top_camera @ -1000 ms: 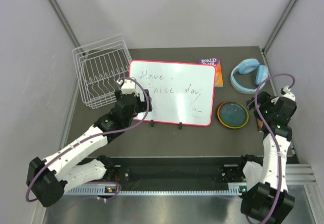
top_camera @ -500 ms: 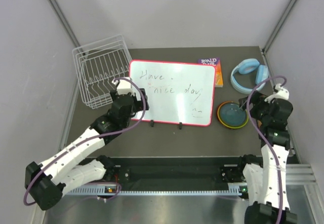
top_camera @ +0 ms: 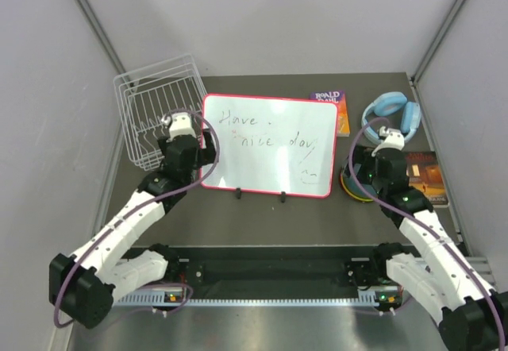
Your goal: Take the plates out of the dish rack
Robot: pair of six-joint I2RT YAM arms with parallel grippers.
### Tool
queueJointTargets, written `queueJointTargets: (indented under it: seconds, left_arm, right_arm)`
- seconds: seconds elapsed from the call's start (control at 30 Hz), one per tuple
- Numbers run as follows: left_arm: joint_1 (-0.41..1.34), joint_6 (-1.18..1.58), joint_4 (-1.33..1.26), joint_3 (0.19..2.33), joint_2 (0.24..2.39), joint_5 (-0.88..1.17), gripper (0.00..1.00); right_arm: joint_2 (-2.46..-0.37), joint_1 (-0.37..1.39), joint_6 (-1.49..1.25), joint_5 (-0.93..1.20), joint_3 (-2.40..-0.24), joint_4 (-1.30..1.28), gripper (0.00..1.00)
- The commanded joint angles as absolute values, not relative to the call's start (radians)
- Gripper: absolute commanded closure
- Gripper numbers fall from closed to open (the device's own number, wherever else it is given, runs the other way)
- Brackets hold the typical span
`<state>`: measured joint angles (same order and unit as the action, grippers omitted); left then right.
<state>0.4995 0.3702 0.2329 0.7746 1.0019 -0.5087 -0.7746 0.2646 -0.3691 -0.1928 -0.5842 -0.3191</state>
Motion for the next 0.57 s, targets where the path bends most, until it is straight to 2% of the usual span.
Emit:
queueJointTargets:
  seconds: [0.0, 0.2, 0.47, 0.53]
  left_arm:
    - [0.361, 0.399, 0.150, 0.761, 0.940, -0.387, 0.01]
    - [0.226, 0.402, 0.071, 0.732, 0.922, -0.399, 0.01]
    - [0.218, 0.348, -0.084, 0.730, 0.948, -0.439, 0.01]
    - [0.218, 0.336, -0.092, 0.723, 0.937, -0.501, 0.01]
  right_arm:
    - [-0.746, 0.291, -0.382, -0.291, -0.575, -0.267, 0.06]
    - [-0.683, 0.290, -0.365, -0.366, -0.543, -0.267, 0.06]
    - [-0.565, 0.290, -0.293, -0.576, -0.419, -0.166, 0.07]
    - [-0.509, 0.291, -0.279, -0.656, -0.394, -0.141, 0.07]
